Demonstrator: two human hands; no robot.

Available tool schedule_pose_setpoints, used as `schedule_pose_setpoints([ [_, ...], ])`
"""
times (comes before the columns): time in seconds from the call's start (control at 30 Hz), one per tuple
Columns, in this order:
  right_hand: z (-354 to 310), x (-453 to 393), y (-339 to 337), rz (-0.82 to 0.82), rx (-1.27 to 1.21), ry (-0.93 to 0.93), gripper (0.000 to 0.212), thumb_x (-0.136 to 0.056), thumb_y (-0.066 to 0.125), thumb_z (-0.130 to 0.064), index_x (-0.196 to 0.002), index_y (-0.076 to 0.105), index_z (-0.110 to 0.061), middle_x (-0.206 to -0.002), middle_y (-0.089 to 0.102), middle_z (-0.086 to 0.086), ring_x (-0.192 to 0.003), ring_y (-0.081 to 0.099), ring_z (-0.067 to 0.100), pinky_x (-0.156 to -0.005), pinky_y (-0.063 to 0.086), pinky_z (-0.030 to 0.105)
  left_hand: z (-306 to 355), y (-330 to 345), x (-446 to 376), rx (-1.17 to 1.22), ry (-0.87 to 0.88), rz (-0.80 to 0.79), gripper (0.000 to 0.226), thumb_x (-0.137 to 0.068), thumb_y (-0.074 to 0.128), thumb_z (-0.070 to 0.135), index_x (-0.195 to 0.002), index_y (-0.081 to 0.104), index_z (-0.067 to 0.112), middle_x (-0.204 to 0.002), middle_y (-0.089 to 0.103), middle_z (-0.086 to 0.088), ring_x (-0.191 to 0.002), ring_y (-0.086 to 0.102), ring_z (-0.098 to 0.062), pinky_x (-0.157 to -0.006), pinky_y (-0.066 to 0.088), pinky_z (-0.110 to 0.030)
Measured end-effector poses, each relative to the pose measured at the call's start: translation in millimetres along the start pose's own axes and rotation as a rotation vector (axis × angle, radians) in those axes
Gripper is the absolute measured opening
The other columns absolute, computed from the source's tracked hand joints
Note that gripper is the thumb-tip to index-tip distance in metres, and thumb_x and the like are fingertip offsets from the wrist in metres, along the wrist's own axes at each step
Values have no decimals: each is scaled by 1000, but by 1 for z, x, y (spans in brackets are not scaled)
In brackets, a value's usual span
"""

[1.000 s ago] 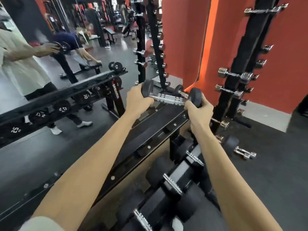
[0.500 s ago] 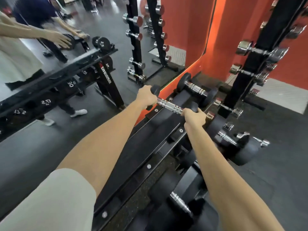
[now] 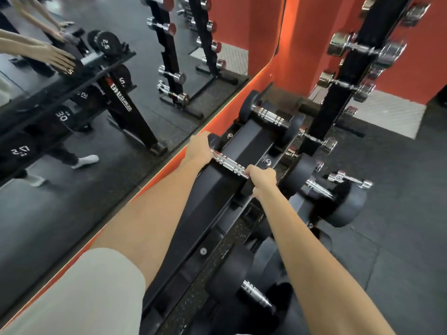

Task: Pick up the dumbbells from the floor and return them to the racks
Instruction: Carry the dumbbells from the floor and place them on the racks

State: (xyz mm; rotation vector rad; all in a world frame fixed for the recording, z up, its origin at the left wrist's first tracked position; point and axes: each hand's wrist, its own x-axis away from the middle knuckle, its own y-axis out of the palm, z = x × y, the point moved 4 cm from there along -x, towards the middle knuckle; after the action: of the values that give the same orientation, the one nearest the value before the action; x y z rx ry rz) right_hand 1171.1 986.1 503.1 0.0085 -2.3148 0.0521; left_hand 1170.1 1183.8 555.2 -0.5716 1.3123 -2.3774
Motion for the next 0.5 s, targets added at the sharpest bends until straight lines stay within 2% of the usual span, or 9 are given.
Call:
schedule_pose_setpoints([
  [0.07,-8,-3,-3,-28,1,13,20,-88,64,-13,-101,51,-6,-120,56,15,-116,60,35,-103,51,52,4,1,2,-44,-5,-20,50,-92,67,8,-140,55,9,-133,64,-23,-124,59,-42,-101,47,-44],
  [0.1,-8,-3,-3,-32,-6,13,17,-86,64,-15,-92,48,-9,-118,58,16,-114,62,35,-100,52,50,5,2,5,-56,-14,-26,50,-94,66,10,-141,51,7,-136,62,-23,-127,57,-43,-102,46,-46],
  [0.17,-6,3,-4,-41,-32,-17,24,-84,64,-19,-100,51,-7,-125,61,17,-110,62,34,-90,51,44,10,6,16,-85,-32,-38,58,-96,66,14,-148,41,4,-144,53,-24,-134,50,-44,-107,42,-50],
  [0.23,1,11,-3,-57,-51,-44,48,-86,64,-21,-127,49,-2,-132,58,15,-114,60,33,-89,50,42,13,9,32,-137,-54,-34,70,-95,68,21,-154,33,5,-151,43,-22,-138,45,-44,-109,40,-54],
  [0.27,4,15,-4,-55,-57,-59,54,-85,64,-23,-133,47,-4,-131,57,13,-116,60,33,-89,50,41,15,9,40,-169,-49,-17,71,-96,67,26,-156,33,9,-153,40,-21,-139,44,-44,-110,38,-55],
  [0.33,6,25,-8,-59,-76,-92,50,-80,63,-26,-125,52,-9,-122,59,10,-104,62,29,-83,50,41,23,5,57,-199,2,34,65,-95,63,30,-154,40,17,-156,36,-18,-138,43,-44,-111,35,-54],
  [0.4,2,41,-18,-74,-58,-144,34,-84,61,-24,-116,59,-14,-104,58,5,-83,56,21,-80,55,42,34,0,76,-163,53,61,57,-94,61,33,-149,49,22,-156,37,-15,-138,45,-40,-113,34,-51],
  [0.5,1,69,-45,-104,-85,-220,30,-94,54,-15,-121,66,-11,-95,61,3,-77,56,17,-73,55,37,55,-8,111,-17,110,42,43,-95,62,42,-134,64,26,-143,53,-6,-126,58,-29,-106,45,-45],
])
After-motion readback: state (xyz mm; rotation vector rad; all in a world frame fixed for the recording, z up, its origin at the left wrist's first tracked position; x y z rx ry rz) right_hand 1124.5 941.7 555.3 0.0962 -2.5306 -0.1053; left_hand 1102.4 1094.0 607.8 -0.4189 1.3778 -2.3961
